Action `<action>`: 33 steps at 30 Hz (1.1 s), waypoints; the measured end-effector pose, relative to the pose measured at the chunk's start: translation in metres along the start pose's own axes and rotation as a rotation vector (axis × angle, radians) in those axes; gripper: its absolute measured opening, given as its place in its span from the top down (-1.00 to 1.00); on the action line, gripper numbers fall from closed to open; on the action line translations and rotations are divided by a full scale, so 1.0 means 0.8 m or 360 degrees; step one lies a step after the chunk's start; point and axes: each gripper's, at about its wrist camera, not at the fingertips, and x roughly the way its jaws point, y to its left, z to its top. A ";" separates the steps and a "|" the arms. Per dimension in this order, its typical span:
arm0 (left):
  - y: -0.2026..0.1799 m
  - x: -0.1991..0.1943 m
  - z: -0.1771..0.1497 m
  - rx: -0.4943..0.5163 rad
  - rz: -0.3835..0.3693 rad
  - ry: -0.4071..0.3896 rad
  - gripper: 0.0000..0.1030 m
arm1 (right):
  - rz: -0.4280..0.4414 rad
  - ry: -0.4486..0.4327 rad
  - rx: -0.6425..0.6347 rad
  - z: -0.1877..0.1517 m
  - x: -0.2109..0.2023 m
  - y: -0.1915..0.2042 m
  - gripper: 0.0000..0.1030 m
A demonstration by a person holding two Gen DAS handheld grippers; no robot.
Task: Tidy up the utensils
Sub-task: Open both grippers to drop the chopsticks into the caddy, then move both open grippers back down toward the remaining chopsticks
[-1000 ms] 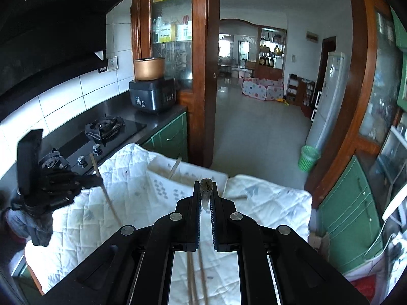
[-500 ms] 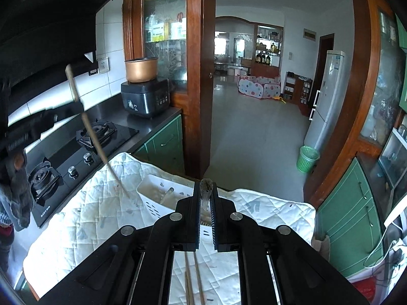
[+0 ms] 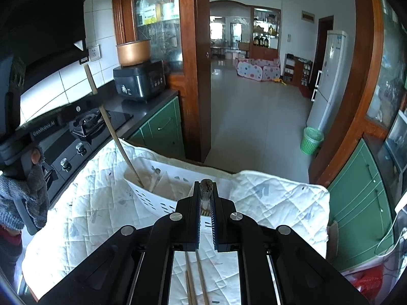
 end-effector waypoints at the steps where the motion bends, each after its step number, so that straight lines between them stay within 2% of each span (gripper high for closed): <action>1: 0.003 0.005 -0.005 -0.0009 0.0005 0.0019 0.89 | -0.0003 0.0002 0.0007 -0.002 0.003 -0.001 0.86; 7: 0.011 0.026 -0.032 -0.0024 -0.0007 0.0116 0.88 | -0.0001 0.0018 0.0025 -0.007 0.015 -0.003 0.86; 11: 0.009 0.029 -0.039 -0.0025 -0.0004 0.0135 0.84 | -0.0004 0.0009 0.0038 -0.009 0.017 -0.004 0.85; 13: 0.008 0.027 -0.040 -0.0026 -0.0018 0.0135 0.83 | -0.0002 0.0001 0.0044 -0.011 0.015 -0.005 0.80; 15: 0.006 0.022 -0.039 -0.0026 -0.0024 0.0129 0.81 | -0.0005 -0.0014 0.0042 -0.012 0.009 -0.007 0.64; 17: 0.002 0.015 -0.037 -0.0025 -0.0018 0.0115 0.46 | -0.0008 -0.0039 0.0042 -0.013 0.002 -0.007 0.55; 22: -0.008 -0.017 -0.040 -0.0005 -0.0039 0.0056 0.43 | -0.0021 -0.0097 0.0027 -0.022 -0.022 -0.003 0.52; 24: -0.010 -0.030 -0.043 -0.0005 -0.0048 0.0043 0.43 | -0.0045 -0.0122 0.0001 -0.029 -0.033 0.000 0.45; 33: -0.022 -0.090 -0.096 -0.0018 -0.0105 0.0055 0.30 | -0.0128 -0.0203 -0.0088 -0.088 -0.078 0.020 0.28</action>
